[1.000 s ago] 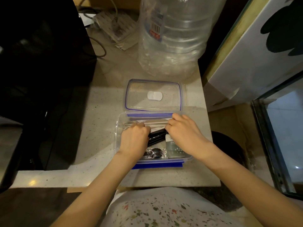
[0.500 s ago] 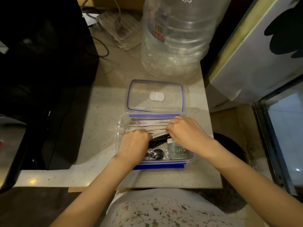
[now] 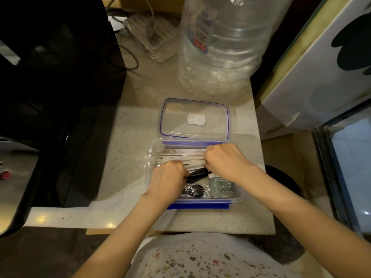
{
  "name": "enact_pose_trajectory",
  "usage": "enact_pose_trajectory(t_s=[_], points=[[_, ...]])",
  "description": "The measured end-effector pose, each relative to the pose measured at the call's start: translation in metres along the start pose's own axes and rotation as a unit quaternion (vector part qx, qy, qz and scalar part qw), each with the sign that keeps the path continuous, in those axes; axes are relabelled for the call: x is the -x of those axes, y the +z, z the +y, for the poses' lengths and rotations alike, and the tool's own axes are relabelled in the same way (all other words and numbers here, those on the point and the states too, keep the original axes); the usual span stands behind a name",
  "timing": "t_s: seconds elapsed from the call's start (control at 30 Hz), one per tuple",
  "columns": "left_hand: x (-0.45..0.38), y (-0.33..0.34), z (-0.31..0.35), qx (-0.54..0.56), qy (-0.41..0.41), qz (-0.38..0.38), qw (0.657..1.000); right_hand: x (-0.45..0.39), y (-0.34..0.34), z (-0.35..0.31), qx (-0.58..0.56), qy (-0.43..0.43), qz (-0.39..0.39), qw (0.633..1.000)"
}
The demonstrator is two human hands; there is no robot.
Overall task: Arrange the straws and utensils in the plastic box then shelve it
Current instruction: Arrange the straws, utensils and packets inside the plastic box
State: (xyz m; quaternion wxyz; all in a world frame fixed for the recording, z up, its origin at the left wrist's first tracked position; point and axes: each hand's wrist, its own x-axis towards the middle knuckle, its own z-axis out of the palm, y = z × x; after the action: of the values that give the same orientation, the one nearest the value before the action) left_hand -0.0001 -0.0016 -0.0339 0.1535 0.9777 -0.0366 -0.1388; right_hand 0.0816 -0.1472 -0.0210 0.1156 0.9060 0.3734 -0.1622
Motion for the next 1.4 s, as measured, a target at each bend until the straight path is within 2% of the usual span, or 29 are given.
enact_pose_trajectory(t_s=[0.13,0.3,0.5,0.6,0.77,0.83,0.93,1.07,1.17,1.3,1.37,1.4], points=[[0.0,0.001,-0.001,0.021,0.002,-0.01,1.0,-0.001,0.001,0.0,-0.004,-0.012,0.006,1.0],[0.002,-0.003,0.002,0.063,0.004,0.005,0.998,0.007,0.001,-0.009,-0.066,-0.034,0.015,0.997],[0.003,-0.005,0.001,0.062,0.02,-0.02,0.998,0.009,-0.001,0.0,-0.023,-0.048,0.117,0.992],[0.003,-0.007,0.001,0.06,0.02,-0.024,0.998,0.011,-0.003,-0.002,-0.021,-0.051,0.132,0.99],[-0.002,-0.016,-0.001,0.021,0.01,0.062,0.998,0.01,0.008,-0.009,-0.02,-0.028,0.138,0.99],[-0.007,-0.021,-0.001,0.008,0.002,0.075,0.997,0.008,0.01,-0.009,-0.03,-0.004,0.143,0.989],[-0.016,-0.026,0.001,-0.057,-0.013,0.036,0.998,0.005,0.01,-0.005,-0.052,0.016,0.16,0.986],[-0.019,-0.024,0.007,-0.143,0.008,-0.005,0.99,0.015,0.014,0.003,-0.111,0.01,0.147,0.983],[-0.022,-0.026,0.007,-0.172,0.0,0.002,0.985,0.032,0.006,0.013,-0.205,0.043,0.19,0.959],[-0.021,-0.026,0.007,-0.156,-0.014,0.023,0.987,0.051,-0.016,0.016,-0.34,0.112,0.266,0.895],[-0.02,-0.024,0.007,-0.144,-0.019,0.028,0.989,0.057,-0.025,0.016,-0.414,0.172,0.249,0.859],[-0.019,-0.023,0.007,-0.139,-0.022,0.029,0.99,0.058,-0.027,0.016,-0.453,0.198,0.216,0.842]])
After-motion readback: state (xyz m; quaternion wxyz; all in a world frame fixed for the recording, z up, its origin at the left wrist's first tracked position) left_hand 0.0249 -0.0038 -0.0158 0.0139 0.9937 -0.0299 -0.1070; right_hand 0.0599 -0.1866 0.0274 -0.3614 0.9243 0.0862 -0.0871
